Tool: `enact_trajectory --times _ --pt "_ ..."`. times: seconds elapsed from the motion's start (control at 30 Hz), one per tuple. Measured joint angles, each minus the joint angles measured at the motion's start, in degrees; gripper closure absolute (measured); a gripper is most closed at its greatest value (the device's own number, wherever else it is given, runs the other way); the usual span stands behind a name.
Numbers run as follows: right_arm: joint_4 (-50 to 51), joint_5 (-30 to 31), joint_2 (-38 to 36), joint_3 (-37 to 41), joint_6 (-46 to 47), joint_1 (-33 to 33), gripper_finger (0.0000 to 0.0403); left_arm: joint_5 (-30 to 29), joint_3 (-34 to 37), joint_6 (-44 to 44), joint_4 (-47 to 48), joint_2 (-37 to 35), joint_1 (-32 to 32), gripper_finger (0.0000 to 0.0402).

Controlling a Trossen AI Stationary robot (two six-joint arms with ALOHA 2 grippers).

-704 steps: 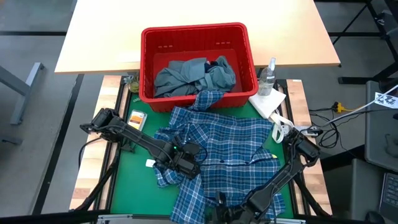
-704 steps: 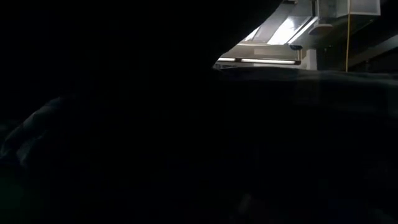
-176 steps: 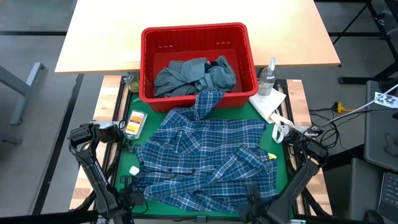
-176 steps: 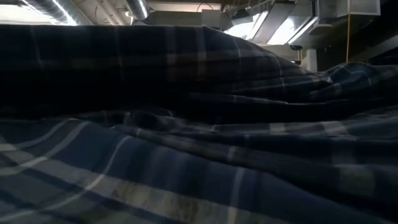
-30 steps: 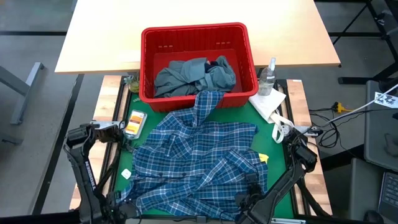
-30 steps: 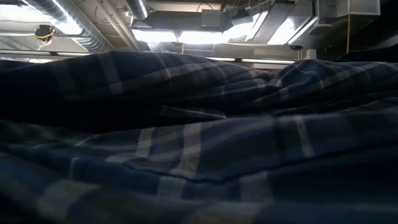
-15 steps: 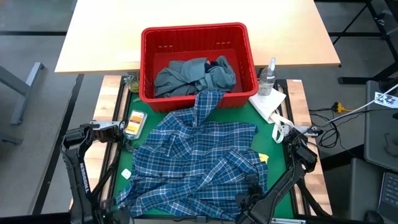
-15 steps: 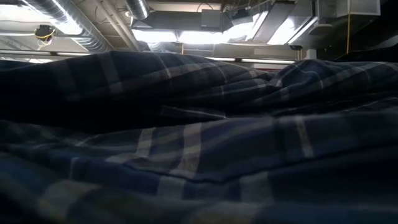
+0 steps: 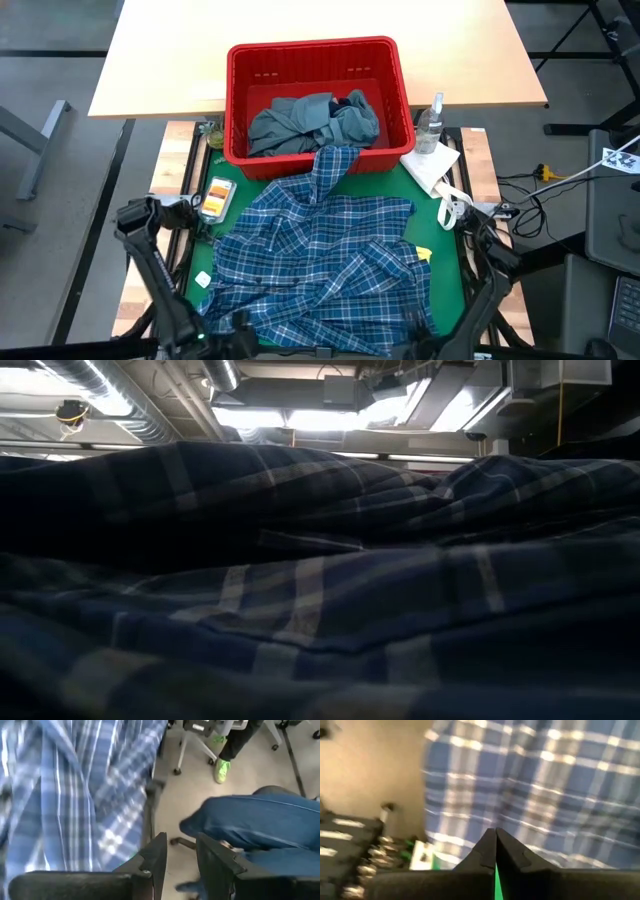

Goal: Fold Laundry from Bin
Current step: Fold the blue shirt

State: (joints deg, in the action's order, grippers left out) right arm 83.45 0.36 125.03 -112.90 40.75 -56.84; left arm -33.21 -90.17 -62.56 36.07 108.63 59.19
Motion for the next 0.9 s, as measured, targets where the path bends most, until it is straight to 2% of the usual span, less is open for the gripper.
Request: enact_trajectory --times 0.1,0.2,0.3,0.37,0.63,0.73,0.9 --pt "-5.49 -0.02 0.00 0.42 1.22 -1.33 0.0399 1.68 0.00 7.49 -1.84 0.01 -3.15 0.0302" --pt "-11.13 0.02 0.00 0.71 0.97 -2.18 0.0391 6.26 0.00 14.02 -3.71 0.01 -5.85 0.0302" --pt "-14.75 0.02 0.00 0.74 0.87 -2.50 0.0369 11.36 0.00 16.79 -4.72 0.01 -8.04 0.0294" --pt "-15.95 0.10 0.00 0.74 0.89 -2.47 0.0347 12.71 0.00 18.23 -5.00 0.00 -9.17 0.0284" --pt "-16.60 0.70 0.85 0.79 1.50 -2.76 0.0255 13.37 0.00 24.15 -5.54 0.00 -12.03 0.0250" --pt "-17.04 1.10 1.89 0.79 2.50 -2.78 0.0241 13.22 0.00 26.81 -6.17 -0.01 -12.60 0.0249" --pt "-17.44 1.26 3.87 0.83 2.49 -2.82 0.0243 13.22 0.00 31.08 -6.77 0.01 -13.62 0.0249"
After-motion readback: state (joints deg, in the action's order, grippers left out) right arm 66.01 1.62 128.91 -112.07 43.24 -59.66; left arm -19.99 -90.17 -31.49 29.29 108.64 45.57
